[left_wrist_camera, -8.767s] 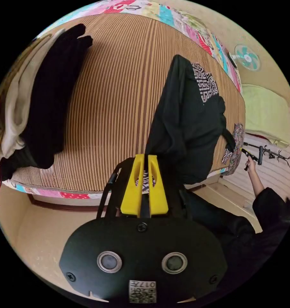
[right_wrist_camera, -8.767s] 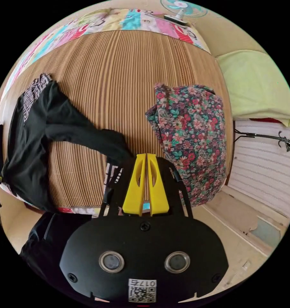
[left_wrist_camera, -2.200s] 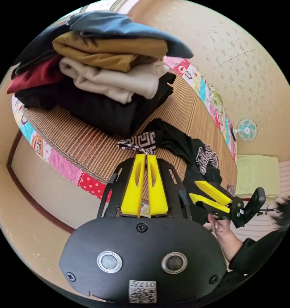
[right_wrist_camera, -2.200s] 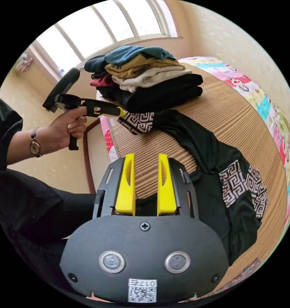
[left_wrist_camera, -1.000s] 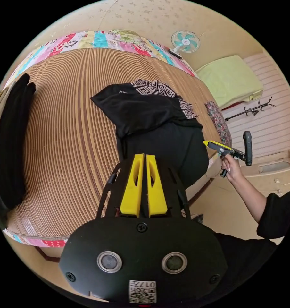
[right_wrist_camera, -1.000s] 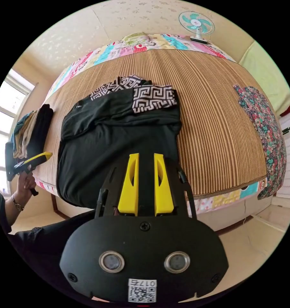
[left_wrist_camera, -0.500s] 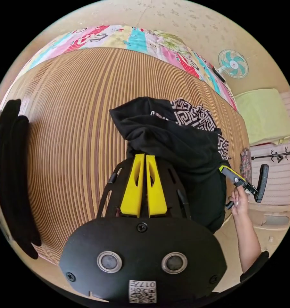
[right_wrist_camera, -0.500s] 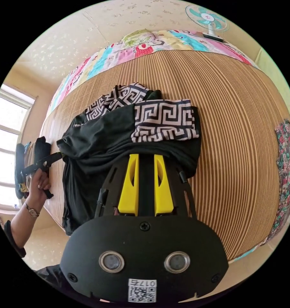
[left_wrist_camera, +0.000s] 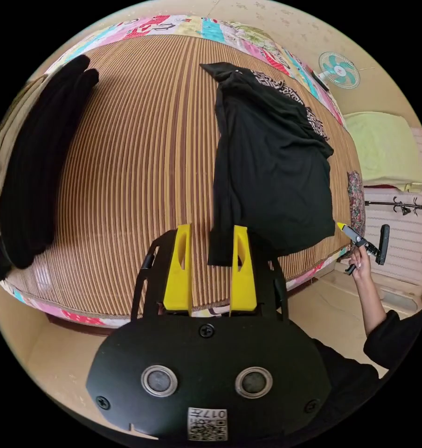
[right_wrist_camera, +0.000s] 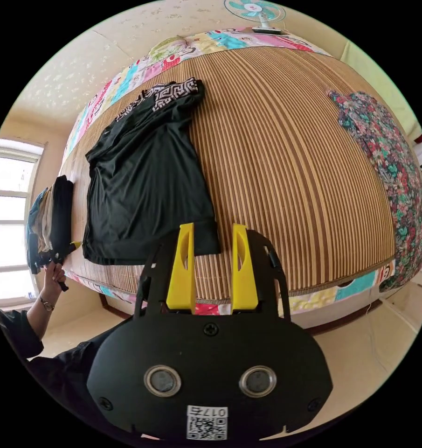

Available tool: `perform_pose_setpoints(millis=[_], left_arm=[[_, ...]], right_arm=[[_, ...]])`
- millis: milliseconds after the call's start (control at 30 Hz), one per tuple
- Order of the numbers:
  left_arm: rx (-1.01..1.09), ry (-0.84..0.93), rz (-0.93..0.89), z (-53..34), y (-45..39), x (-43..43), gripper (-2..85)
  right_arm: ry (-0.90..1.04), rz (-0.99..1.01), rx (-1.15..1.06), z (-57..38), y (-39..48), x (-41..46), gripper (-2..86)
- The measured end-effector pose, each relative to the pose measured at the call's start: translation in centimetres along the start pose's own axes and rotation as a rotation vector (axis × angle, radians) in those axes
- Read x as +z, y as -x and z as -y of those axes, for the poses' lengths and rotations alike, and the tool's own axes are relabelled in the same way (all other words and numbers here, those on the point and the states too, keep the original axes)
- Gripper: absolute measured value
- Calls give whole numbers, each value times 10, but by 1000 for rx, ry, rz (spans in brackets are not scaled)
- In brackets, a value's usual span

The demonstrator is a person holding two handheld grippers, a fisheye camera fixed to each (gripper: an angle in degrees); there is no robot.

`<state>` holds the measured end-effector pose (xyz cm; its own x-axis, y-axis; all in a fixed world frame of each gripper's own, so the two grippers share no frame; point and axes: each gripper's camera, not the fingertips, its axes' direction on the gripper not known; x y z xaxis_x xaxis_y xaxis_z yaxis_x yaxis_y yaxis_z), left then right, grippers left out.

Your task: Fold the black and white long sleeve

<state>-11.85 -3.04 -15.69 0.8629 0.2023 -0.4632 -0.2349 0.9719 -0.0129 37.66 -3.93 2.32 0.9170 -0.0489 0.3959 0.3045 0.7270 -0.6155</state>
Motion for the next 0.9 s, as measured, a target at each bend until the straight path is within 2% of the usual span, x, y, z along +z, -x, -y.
perform_pose_setpoints(millis=[133,167,233,333,433,533,600,700,767,867,900], left_arm=[[-43,-13,34,-10,3,-1,92],[-41,-2,58,-5,2,-5,65],[0,79,5,5,1,-5,29],[70,134,-136,-7,8,-23,12],[-4,182,-222,-47,40,-50,3],[-105,197,-544,-82,73,-85,-1],[-181,83,-844,-91,91,-118,-3],[-192,-102,-948,-60,106,-155,-4],[-173,-210,-1010,-19,114,-165,-3],[-155,-362,-1031,70,127,-171,2],[-146,-405,-998,107,131,-171,7]], right_arm=[[8,10,5,-15,-8,-3,92],[23,29,-53,-16,-5,-7,61],[54,126,-86,-18,-9,-17,36],[46,317,-48,-47,-42,-54,21],[28,448,76,-108,-90,-95,15],[-50,671,156,-161,-120,-141,11],[-237,836,143,-171,-124,-180,9],[-446,934,103,-135,-118,-200,8],[-510,989,51,-91,-107,-196,8],[-532,1012,21,5,-84,-171,11],[-519,962,40,45,-75,-159,13]])
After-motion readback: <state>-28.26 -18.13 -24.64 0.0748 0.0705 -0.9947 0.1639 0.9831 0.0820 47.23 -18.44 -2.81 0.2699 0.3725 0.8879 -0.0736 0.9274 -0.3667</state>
